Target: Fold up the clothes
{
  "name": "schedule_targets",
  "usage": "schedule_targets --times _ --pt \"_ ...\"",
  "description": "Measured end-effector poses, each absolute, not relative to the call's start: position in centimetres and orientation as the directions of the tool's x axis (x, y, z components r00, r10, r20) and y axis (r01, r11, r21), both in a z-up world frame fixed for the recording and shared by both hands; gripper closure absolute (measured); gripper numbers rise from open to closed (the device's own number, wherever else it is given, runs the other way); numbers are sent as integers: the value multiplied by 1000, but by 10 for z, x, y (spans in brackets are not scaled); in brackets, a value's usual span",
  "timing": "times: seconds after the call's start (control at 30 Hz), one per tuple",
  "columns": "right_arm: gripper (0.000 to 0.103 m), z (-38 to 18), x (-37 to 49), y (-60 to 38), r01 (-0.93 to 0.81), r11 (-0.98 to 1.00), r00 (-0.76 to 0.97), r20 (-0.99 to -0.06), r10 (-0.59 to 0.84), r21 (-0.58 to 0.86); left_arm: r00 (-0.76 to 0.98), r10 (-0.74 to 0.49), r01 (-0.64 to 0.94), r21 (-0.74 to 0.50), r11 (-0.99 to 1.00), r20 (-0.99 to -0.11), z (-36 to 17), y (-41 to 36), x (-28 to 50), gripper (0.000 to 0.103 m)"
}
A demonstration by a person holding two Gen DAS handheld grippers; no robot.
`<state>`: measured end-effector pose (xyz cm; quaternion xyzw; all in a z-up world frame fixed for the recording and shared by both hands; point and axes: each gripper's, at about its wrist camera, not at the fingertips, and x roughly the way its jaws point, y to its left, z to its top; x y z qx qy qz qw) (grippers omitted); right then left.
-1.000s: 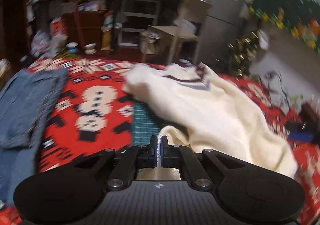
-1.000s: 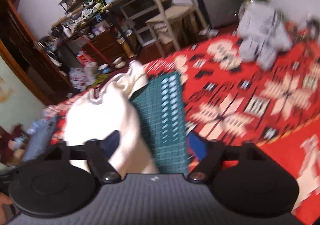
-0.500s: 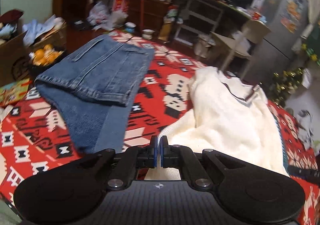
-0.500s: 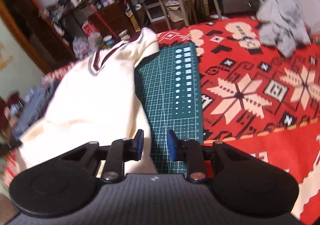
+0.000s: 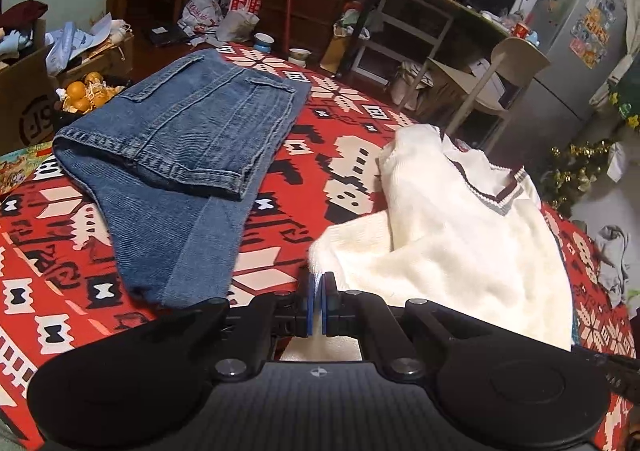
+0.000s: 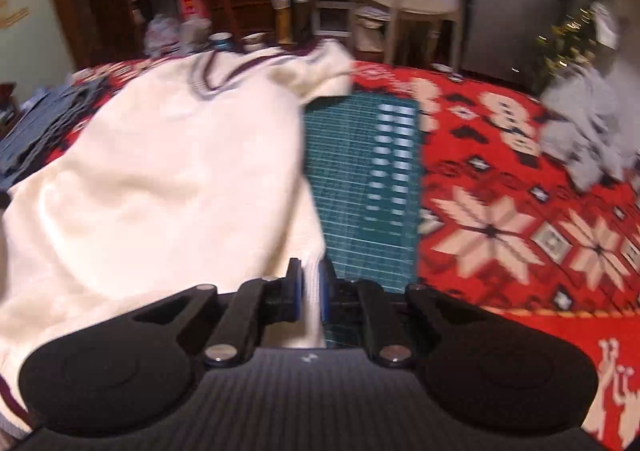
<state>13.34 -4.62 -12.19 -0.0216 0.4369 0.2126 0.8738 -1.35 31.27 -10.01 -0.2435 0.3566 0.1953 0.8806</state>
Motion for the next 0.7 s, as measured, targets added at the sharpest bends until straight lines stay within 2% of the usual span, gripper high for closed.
schedule_targets --times 0.23,0.27,0.43,0.5,0.53,0.57,0.7 --pt "100 -116 130 -67 -323 939 561 -776 290 117 686 126 -464 -297 834 -717 -98 302 -14 99" --pt "103 -114 130 -71 -311 939 562 -770 303 143 689 129 -464 -297 834 -713 -97 303 -15 99" --pt "103 -105 131 -95 -251 929 570 -735 368 271 714 134 -476 -335 813 -687 -91 311 -18 94" --pt "95 -101 131 -104 -228 920 575 -718 392 320 726 153 -479 -333 812 -671 -88 314 -18 82" --pt "93 -99 131 -100 -244 916 583 -706 401 319 730 164 -479 -326 815 -663 -87 315 -16 74" --pt "92 -99 132 -95 -268 916 587 -703 401 298 733 169 -475 -318 820 -659 -86 316 -13 71" --pt "79 -102 141 -72 -357 908 595 -696 402 219 731 153 -445 -294 846 -665 -90 320 7 68"
